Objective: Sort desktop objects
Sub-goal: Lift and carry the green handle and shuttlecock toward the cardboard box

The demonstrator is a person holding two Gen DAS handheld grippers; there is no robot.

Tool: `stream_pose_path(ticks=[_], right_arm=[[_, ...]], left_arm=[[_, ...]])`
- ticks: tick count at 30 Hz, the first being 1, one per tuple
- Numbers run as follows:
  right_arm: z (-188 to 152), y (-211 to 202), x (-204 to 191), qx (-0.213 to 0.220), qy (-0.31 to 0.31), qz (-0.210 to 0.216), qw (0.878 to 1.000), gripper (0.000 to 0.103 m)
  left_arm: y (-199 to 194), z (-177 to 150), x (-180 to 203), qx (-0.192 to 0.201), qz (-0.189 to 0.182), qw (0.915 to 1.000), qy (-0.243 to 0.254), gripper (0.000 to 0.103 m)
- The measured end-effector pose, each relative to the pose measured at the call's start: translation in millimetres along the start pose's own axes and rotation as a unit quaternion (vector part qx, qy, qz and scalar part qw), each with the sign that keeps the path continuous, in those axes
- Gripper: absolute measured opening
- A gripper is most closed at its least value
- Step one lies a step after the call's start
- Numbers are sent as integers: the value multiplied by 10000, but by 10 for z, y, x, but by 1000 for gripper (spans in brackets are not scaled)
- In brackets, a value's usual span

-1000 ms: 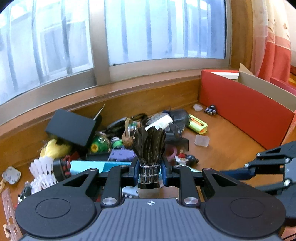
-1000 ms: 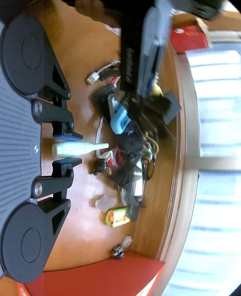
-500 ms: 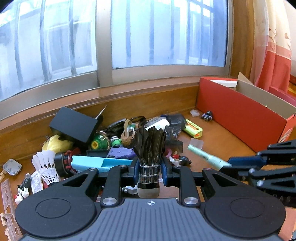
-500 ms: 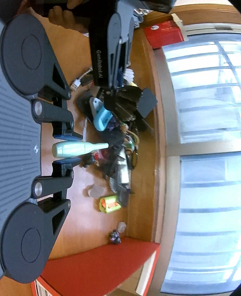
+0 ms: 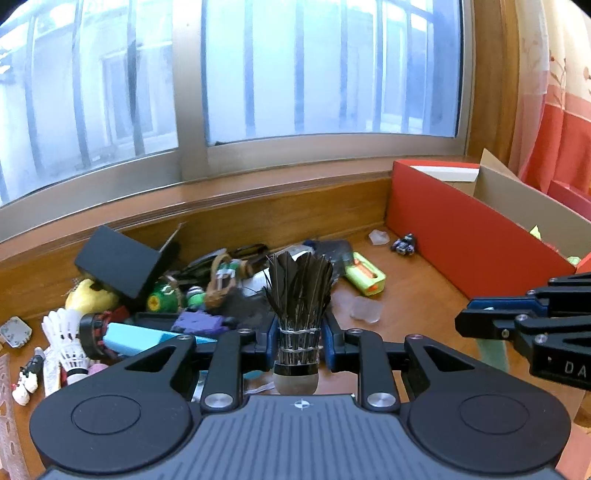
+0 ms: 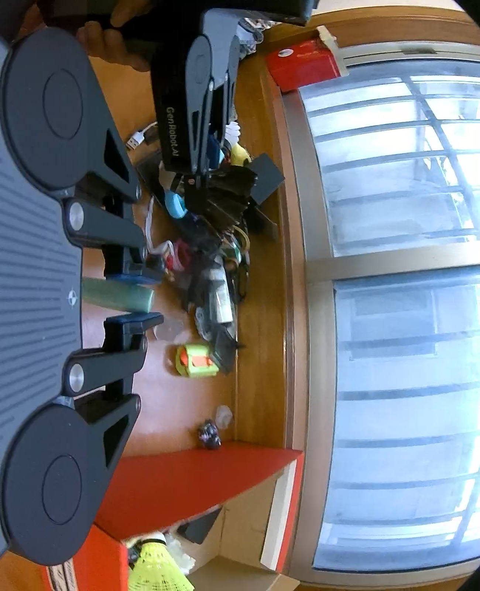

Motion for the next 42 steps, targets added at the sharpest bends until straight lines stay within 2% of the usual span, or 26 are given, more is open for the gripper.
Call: stream_pose_path(ticks=[9, 13, 15, 19, 25, 32, 35, 37, 39, 42], right_arm=[[-87, 54, 261, -187, -146, 237, 9994, 12], [-188, 146, 247, -385, -229, 194, 9988, 19], [-241, 164, 241, -438, -297, 62, 9986, 29], [-369, 149, 214, -567, -401, -129, 9975, 42], [-558, 152, 152, -810, -296, -224, 9960, 46], [-624, 360, -10, -1004, -306, -383, 9937, 49], [-643, 441, -61, -1016, -275, -459, 9934, 49], [-641, 463, -75, -988, -202, -464, 9938, 44], [-628, 469, -79, -987, -169, -481, 9938, 19], [-608, 478, -86, -985, -120, -506, 9938, 19]], left_arm=[[75, -34, 122, -74, 268, 9995, -144, 26], [92, -83, 102, -141, 315, 9992, -176, 26], [97, -101, 89, -162, 307, 9993, -163, 26], [115, -125, 83, -199, 209, 9995, -102, 26], [132, -123, 110, -209, -25, 9998, 34, 26], [79, -132, 104, -187, -167, 9995, 193, 26], [40, -142, 51, -180, -146, 9995, 224, 26], [14, -144, 6, -175, -118, 9995, 221, 26], [-9, -142, -32, -158, -96, 9996, 210, 26], [-43, -136, -83, -129, -69, 9997, 192, 27]])
Point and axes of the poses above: each gripper's, at about its wrist camera, not at the fingertips, and y roughly the way its jaws point, x to its right, z to its top, the point moved 6 cm from there along y, roughly the way its jaws point, and after that the axes turned 11 degrees about -y, right-handed, at the moved point
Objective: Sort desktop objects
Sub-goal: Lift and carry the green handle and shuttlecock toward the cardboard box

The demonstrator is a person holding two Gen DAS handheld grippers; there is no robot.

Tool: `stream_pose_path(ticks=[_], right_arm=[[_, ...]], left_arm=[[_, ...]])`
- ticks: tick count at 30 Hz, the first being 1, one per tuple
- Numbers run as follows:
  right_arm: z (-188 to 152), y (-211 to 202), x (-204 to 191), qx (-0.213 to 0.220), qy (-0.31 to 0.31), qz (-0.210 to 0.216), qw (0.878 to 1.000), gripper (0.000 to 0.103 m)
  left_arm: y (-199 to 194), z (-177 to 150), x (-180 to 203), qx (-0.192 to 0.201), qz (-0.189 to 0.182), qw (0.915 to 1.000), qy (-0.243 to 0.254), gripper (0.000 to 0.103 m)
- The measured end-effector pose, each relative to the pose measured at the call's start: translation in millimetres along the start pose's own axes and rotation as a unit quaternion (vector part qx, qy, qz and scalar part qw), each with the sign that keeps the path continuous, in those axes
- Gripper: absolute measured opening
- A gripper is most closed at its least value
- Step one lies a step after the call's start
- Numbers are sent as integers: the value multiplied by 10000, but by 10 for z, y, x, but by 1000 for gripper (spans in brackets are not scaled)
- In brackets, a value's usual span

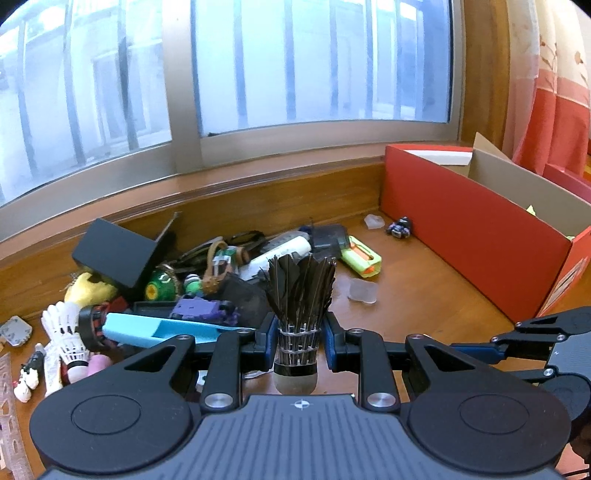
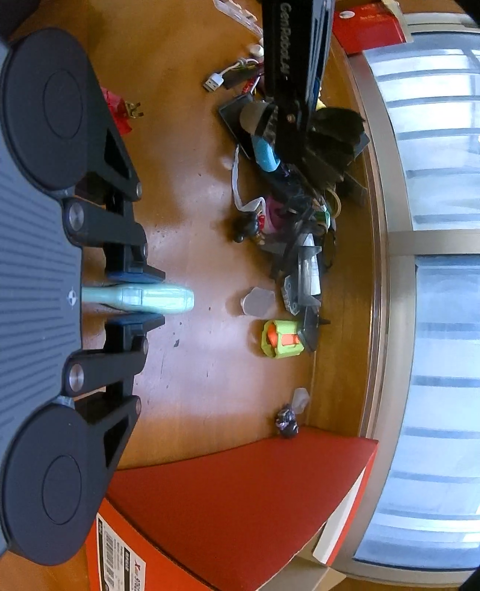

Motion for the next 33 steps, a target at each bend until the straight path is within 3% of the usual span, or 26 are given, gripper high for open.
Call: stream_pose_path(ticks=[15, 33], right_arm=[[380, -453, 279, 747, 322, 231, 9964, 19], [644, -991, 1453, 1522, 728, 495, 9844, 19]], left_arm=[[-29, 218, 143, 284, -5, 9996, 4, 27], [151, 894, 1398, 880, -553, 9945, 133, 27]])
Point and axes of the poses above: each gripper's, at about its wrist camera, not at the fingertips, and y roughly the way its jaws point, x to its right, z to its top, the point moved 6 cm from there along y, roughly the way its jaws point, and after that the axes turned 11 degrees about -y, right-handed, at the moved point
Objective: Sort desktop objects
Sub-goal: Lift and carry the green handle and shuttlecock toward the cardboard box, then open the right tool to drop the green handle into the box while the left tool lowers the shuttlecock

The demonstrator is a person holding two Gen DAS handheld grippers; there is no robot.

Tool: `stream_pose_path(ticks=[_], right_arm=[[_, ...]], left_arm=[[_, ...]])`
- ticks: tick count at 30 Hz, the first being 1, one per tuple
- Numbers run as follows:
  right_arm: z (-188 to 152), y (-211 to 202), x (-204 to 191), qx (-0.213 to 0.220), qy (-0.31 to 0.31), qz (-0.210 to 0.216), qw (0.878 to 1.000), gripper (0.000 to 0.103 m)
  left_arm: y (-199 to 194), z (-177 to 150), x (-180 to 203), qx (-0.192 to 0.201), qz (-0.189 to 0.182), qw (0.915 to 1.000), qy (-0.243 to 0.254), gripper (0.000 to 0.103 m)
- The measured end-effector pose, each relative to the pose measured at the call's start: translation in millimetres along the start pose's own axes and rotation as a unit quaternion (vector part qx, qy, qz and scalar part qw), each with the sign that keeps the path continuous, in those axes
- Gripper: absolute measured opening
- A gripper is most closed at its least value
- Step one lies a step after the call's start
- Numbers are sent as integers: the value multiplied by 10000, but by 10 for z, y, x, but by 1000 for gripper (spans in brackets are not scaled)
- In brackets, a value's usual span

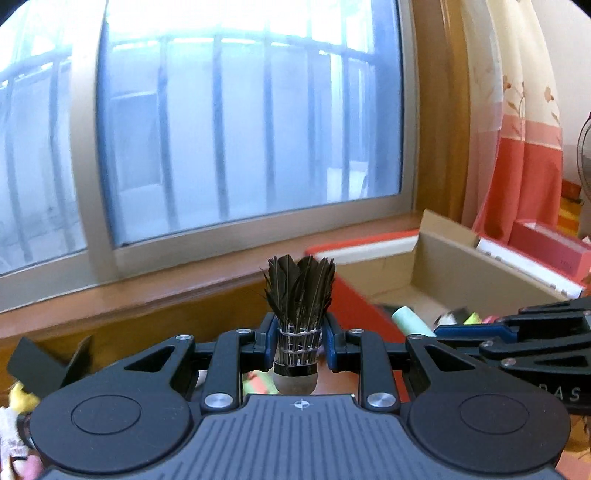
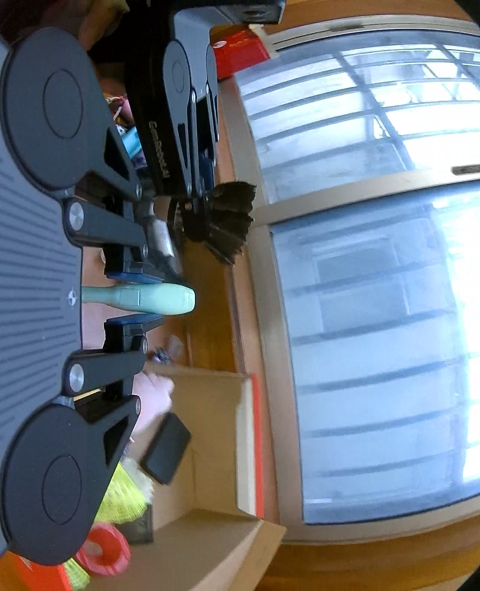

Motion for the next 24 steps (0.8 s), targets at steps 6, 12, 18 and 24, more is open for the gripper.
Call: stream_pose_path(ticks=[6, 12, 18, 24], right_arm=[[140, -120, 444, 258, 55, 18, 9997, 19], [188, -118, 883, 303, 88, -115, 9994, 19], [210, -89, 1309, 308, 111, -296, 9990, 19], [118, -30, 1592, 222, 151, -510, 9983, 19]], left_arm=[[225, 184, 429, 97, -144, 9998, 11, 27], [502, 292, 776, 76, -251, 9997, 27, 27], [812, 299, 1027, -133, -344, 9993, 16, 27], [1111, 292, 1257, -360, -444, 9984, -6, 27]])
Point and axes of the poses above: each gripper's, at about its wrist camera, not at the fingertips, and y roughly the way its jaws point, x to its right, z to its top, the point moved 6 cm from there along y, roughly the way its jaws point, and after that the axes turned 11 degrees about -y, right-handed, at the moved point
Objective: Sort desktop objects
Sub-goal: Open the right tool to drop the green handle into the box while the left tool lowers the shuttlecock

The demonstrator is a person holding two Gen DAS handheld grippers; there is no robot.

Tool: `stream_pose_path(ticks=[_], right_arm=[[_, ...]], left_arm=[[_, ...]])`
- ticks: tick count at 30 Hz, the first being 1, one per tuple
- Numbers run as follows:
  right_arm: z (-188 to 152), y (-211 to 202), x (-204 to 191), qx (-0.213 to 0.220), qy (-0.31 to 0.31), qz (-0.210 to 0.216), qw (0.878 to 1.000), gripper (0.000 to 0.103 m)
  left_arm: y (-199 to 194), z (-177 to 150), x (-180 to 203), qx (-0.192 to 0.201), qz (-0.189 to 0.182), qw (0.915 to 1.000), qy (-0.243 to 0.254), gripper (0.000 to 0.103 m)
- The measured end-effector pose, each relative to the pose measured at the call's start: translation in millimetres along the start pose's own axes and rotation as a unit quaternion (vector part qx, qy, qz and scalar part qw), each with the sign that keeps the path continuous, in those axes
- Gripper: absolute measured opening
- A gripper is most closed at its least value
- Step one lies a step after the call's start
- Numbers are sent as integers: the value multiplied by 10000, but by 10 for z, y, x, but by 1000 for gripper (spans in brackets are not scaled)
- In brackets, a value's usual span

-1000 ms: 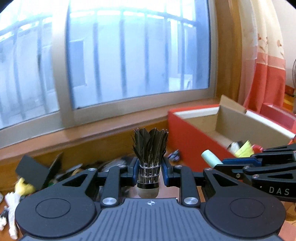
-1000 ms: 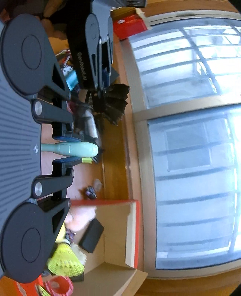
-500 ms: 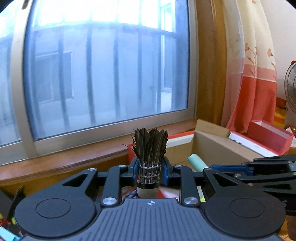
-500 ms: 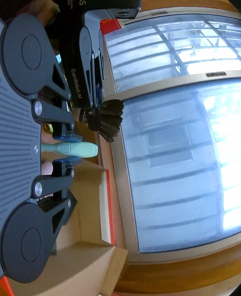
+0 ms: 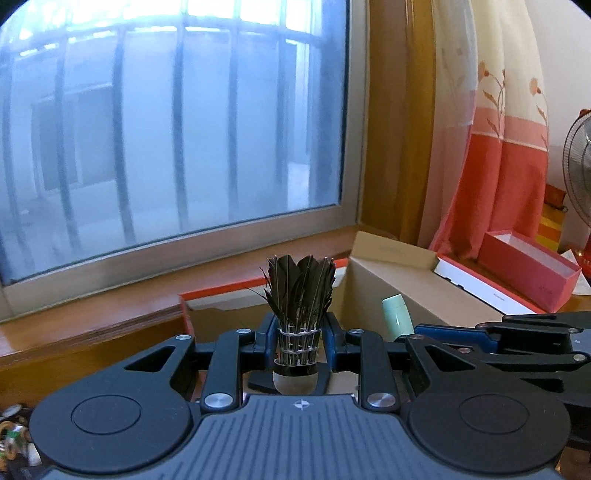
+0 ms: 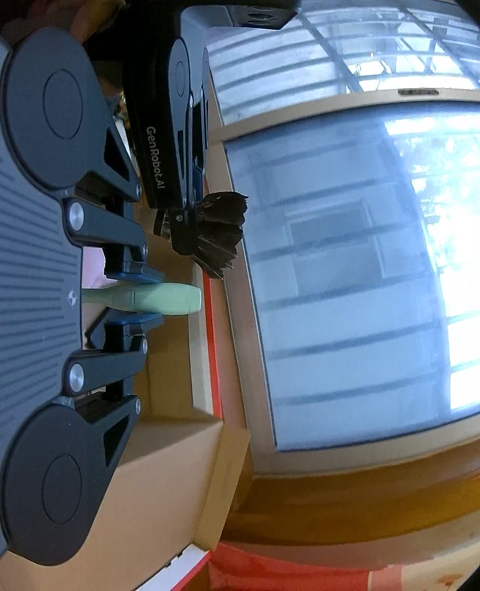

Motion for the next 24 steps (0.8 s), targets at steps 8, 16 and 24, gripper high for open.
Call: stream_pose_path(ticks=[8, 16, 24], right_arm=[[-105, 81, 287, -83, 107, -238, 9996, 19], [-205, 152, 408, -207, 250, -348, 9989, 19], [-286, 235, 436, -315, 349, -384, 9982, 19]], left_arm=[[285, -47, 156, -291, -123, 9995, 27, 27], [432, -148, 208, -521, -175, 9985, 65, 27], [490, -169, 144, -662, -223, 9975, -124, 28]])
Point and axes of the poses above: each gripper's, at about its wrist camera, not at the fingertips, and y roughly the way its jaws point, x to its right, z to its top, the point moved 6 cm from there along y, roughly the way its jaws point, and after that the axes turned 11 degrees about -y, right-handed, at the moved point
